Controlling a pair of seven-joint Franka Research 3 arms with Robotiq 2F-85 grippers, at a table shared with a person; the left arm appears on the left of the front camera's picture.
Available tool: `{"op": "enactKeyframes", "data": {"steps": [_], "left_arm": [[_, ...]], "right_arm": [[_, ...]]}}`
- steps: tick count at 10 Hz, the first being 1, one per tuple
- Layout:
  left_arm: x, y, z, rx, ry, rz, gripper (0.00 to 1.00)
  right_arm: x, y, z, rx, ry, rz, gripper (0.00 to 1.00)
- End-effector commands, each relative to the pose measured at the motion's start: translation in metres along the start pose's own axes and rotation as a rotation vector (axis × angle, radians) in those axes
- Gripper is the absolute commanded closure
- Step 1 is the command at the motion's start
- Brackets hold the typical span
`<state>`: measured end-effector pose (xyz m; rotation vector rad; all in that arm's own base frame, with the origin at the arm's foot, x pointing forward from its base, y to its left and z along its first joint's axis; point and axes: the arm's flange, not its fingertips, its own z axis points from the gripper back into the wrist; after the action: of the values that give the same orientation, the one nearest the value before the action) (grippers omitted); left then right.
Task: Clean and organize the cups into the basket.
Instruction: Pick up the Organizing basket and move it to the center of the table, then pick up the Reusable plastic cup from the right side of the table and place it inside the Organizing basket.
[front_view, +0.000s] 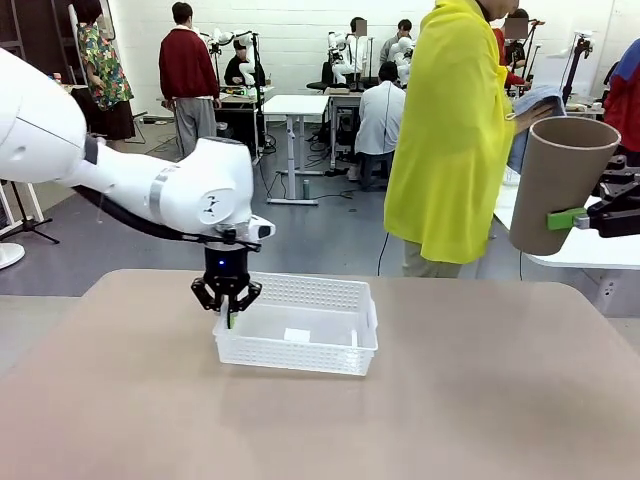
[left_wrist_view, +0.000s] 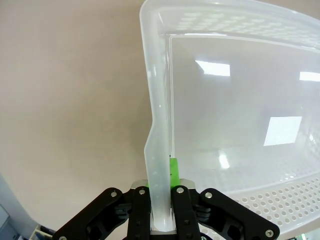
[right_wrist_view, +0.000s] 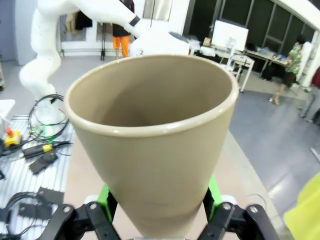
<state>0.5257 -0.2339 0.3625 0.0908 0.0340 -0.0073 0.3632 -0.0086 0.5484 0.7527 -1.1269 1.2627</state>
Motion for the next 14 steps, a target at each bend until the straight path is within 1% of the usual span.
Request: {"op": "enactKeyframes", "data": {"steps": [1, 2, 4, 7, 9, 10, 11, 12, 13, 14], "left_arm": [[-0.007, -0.031, 0.005, 0.112, -0.038, -0.014, 1.00], [-0.017, -0.042, 0.011, 0.130, -0.075, -0.021, 1.00], [-0.034, -0.058, 0.021, 0.139, -0.113, -0.042, 1.00], [-0.059, -0.075, 0.029, 0.188, -0.134, -0.075, 1.00], [-0.074, -0.087, 0.039, 0.190, -0.157, -0.086, 1.00], [-0.077, -0.094, 0.041, 0.185, -0.166, -0.095, 1.00], [-0.078, -0.096, 0.042, 0.183, -0.169, -0.085, 1.00], [-0.076, -0.094, 0.042, 0.183, -0.166, -0.061, 1.00], [-0.070, -0.088, 0.042, 0.174, -0.138, -0.034, 1.00], [-0.063, -0.082, 0.041, 0.153, -0.114, -0.017, 1.00]], "right_arm": [[0.008, -0.002, -0.002, -0.035, 0.004, -0.030, 1.00], [0.007, -0.005, -0.001, -0.041, 0.002, -0.033, 1.00], [0.003, -0.012, 0.001, -0.048, -0.004, -0.052, 1.00], [0.003, -0.016, 0.001, -0.052, -0.008, -0.058, 1.00], [0.004, -0.017, -0.002, -0.053, -0.004, -0.056, 1.00], [0.004, -0.018, -0.005, -0.046, -0.004, -0.058, 1.00], [0.002, -0.018, -0.007, -0.030, -0.013, -0.063, 1.00], [-0.001, -0.019, -0.008, -0.026, -0.002, -0.071, 1.00], [-0.002, -0.012, 0.000, -0.032, 0.008, -0.036, 1.00], [-0.002, -0.012, 0.000, -0.032, 0.008, -0.036, 1.00]]}}
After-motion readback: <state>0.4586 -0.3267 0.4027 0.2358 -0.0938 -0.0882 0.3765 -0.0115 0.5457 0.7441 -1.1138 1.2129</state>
